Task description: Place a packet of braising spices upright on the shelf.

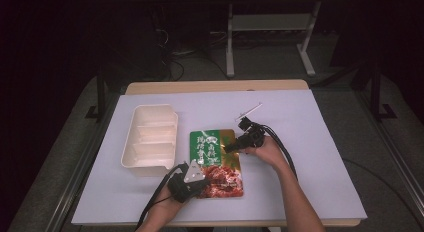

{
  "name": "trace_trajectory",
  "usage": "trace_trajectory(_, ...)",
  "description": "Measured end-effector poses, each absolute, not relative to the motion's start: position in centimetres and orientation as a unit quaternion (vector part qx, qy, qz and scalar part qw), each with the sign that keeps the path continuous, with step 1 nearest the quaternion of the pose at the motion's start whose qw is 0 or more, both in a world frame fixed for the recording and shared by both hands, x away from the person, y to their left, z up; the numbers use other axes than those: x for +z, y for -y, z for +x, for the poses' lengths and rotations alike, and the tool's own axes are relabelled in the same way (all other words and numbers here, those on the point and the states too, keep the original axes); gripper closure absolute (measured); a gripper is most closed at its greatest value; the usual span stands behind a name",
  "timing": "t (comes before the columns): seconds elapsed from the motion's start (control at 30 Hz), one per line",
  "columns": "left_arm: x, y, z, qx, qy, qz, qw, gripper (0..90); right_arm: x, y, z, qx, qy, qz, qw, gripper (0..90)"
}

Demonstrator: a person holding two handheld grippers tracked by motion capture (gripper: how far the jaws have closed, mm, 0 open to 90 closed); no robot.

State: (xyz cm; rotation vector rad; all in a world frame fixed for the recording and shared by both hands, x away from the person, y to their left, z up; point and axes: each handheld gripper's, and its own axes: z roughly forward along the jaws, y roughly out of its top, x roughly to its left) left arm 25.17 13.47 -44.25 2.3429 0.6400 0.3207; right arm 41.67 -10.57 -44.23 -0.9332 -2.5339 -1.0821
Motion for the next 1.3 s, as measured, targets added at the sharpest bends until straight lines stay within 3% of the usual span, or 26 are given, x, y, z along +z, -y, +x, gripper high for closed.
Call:
trace_trajectory(0.2,-44.2,-13.5,25.2,0.121,-0.245,0.900,0.339,90.0,-43.5,11.1,41.3,-0.395,0.858,-0.293,0.149,76.9)
trace_trajectory(0.57,-44.3,-13.5,25.2,0.124,-0.246,0.899,0.340,90.0,-44.8,9.5,41.1,-0.361,0.877,-0.290,0.130,68.0)
trace_trajectory(0.73,-44.3,-13.4,25.1,0.126,-0.246,0.898,0.341,90.0,-44.9,9.2,40.9,-0.368,0.872,-0.296,0.128,68.7)
trace_trajectory(1.1,-44.4,-13.4,25.1,0.129,-0.245,0.898,0.343,89.8,-44.8,8.4,40.5,-0.357,0.876,-0.307,0.105,87.7)
trace_trajectory(1.3,-44.4,-13.4,25.0,0.132,-0.245,0.898,0.341,89.8,-44.7,8.3,40.5,-0.353,0.877,-0.312,0.097,87.4)
